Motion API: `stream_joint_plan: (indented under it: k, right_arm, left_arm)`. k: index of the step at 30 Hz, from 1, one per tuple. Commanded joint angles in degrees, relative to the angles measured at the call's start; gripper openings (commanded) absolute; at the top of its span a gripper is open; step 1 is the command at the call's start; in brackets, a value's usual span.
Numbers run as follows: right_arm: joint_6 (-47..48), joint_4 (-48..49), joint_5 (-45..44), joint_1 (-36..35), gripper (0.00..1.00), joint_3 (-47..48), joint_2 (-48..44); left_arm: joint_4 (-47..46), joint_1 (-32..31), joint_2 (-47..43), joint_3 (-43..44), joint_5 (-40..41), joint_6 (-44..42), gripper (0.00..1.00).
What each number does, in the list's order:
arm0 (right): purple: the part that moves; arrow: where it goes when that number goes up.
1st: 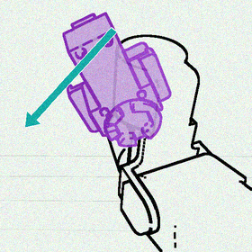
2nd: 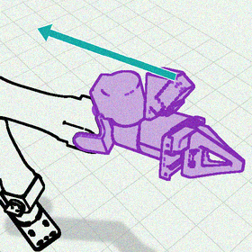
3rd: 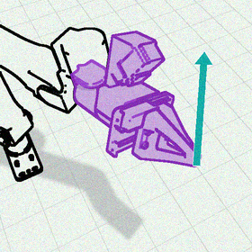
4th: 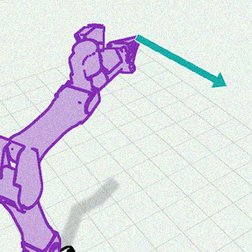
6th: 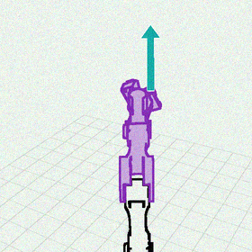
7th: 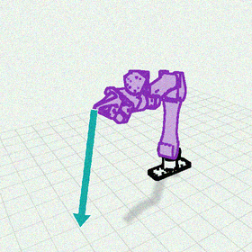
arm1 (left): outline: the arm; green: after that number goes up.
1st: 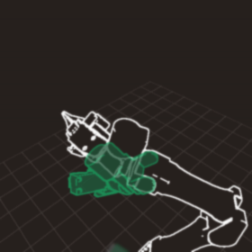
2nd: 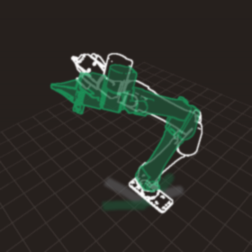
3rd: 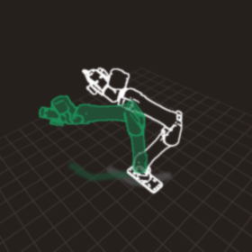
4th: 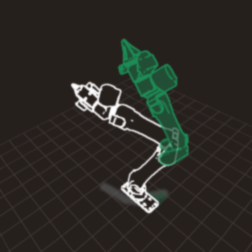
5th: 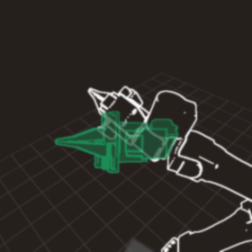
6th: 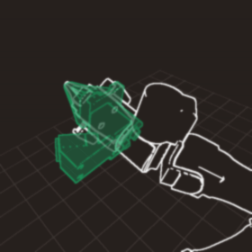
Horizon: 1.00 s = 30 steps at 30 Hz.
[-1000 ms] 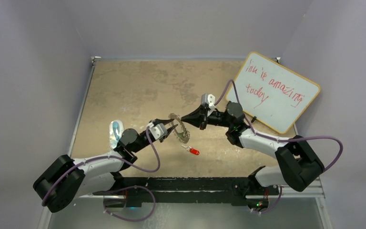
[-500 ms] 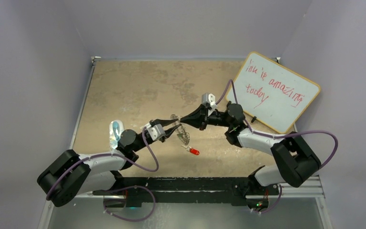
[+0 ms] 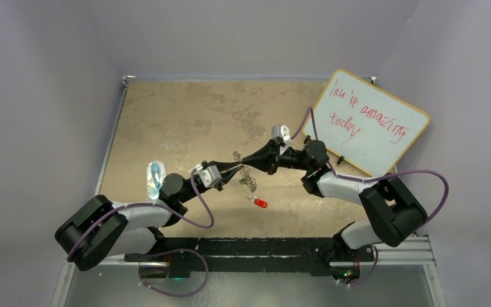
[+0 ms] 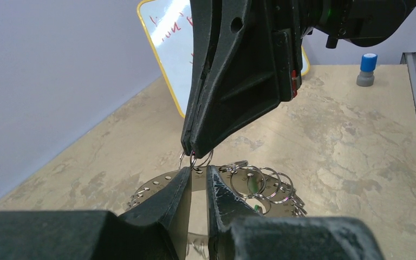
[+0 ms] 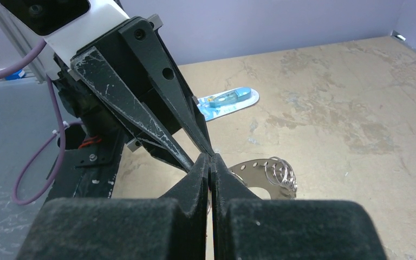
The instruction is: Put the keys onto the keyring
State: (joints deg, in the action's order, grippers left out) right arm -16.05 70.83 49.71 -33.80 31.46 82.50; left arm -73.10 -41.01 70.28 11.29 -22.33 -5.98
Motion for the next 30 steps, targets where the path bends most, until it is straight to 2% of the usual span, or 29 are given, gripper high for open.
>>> stream_joint_plan:
  k: [1, 9, 13, 24, 27, 30]
  right_arm:
    - [0.78, 2.70, 2.40, -0.39, 0.00, -0.46, -0.07]
    - [1.02, 2.88, 2.23, -0.45, 0.00, -0.74, 0.59]
    - [0.85, 2.78, 2.31, -0.39, 0.00, -0.71, 0.93]
    - [1.21, -0.47, 1.40, -0.44, 0.01, -0.42, 0.52]
    - [4.19, -6.14, -1.36, -0.32, 0.30, 0.07, -0.67]
    - [7.55, -10.38, -3.86, -0.35, 0.46, -0.04, -2.41]
  left_arm:
    - [-2.45, -0.21, -0.31, 0.34, 1.46, 2.32, 0.13]
    - [-3.20, -0.21, 0.83, 1.40, -2.65, 2.61, 0.12]
    - [-3.52, -0.21, 1.50, 1.91, -4.21, 2.73, 0.00]
    - [3.93, -0.24, 1.16, 3.80, -4.47, 0.97, 0.00]
    - [8.23, -0.21, 0.62, 4.45, -3.32, -0.11, 0.00]
    - [13.03, -0.21, 0.30, 5.08, -2.78, -1.77, 0.00]
